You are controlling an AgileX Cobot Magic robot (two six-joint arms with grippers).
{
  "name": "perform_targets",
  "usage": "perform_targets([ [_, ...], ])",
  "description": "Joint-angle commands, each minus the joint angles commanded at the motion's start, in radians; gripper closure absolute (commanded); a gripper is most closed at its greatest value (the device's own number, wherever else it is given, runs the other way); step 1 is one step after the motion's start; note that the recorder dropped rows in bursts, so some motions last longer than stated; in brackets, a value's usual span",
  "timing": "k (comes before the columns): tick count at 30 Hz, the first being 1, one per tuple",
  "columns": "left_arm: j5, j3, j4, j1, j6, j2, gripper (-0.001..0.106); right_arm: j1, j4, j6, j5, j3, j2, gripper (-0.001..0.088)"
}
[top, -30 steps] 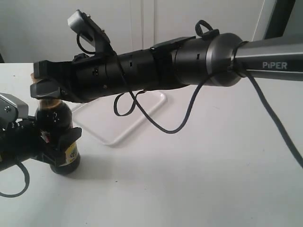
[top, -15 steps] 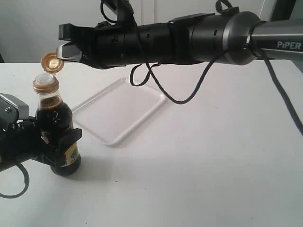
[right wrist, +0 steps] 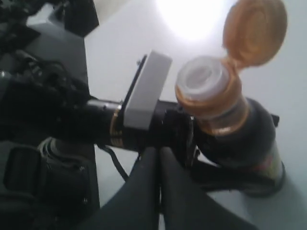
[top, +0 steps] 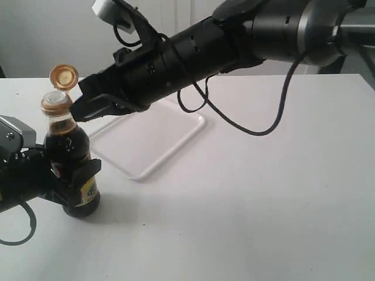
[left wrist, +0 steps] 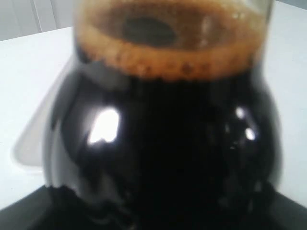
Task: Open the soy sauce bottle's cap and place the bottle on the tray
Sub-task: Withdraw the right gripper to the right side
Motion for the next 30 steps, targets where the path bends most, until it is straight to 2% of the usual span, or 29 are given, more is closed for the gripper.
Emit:
perform_targets([
  [4,0.0,0.0,0.0,0.0,-0.01,0.0,0.105,0.0,-0.207,0.133,0.012,0.024,-0.032,0.0868],
  [9,0.0,0.0,0.0,0.0,-0.012,0.0,0.105,0.0,-0.493,0.331,-0.052,0.108,-0.107,0.0868],
  [10,0.0,0.0,0.0,0.0,-0.012,0.0,0.105,0.0,-0.629,0.427,-0.083,0.145,-0.143,0.0868],
  [11,0.0,0.0,0.002,0.0,-0.014,0.0,0.105,0.0,-0.682,0.467,-0.09,0.159,-0.156,0.0868],
  [12,0.0,0.0,0.004,0.0,-0.016,0.0,0.105,0.0,-0.81,0.55,-0.092,0.188,-0.186,0.0868],
  [16,0.0,0.0,0.01,0.0,-0.025,0.0,0.105,0.0,-1.064,0.721,-0.076,0.27,-0.24,0.0868],
  [19,0.0,0.0,0.027,0.0,-0.043,-0.025,0.105,-0.018,-1.12,0.749,-0.076,0.355,-0.257,0.0868],
  [30,0.0,0.0,0.025,0.0,-0.067,-0.182,0.105,-0.15,-1.101,0.743,-0.097,0.457,-0.269,0.0868],
])
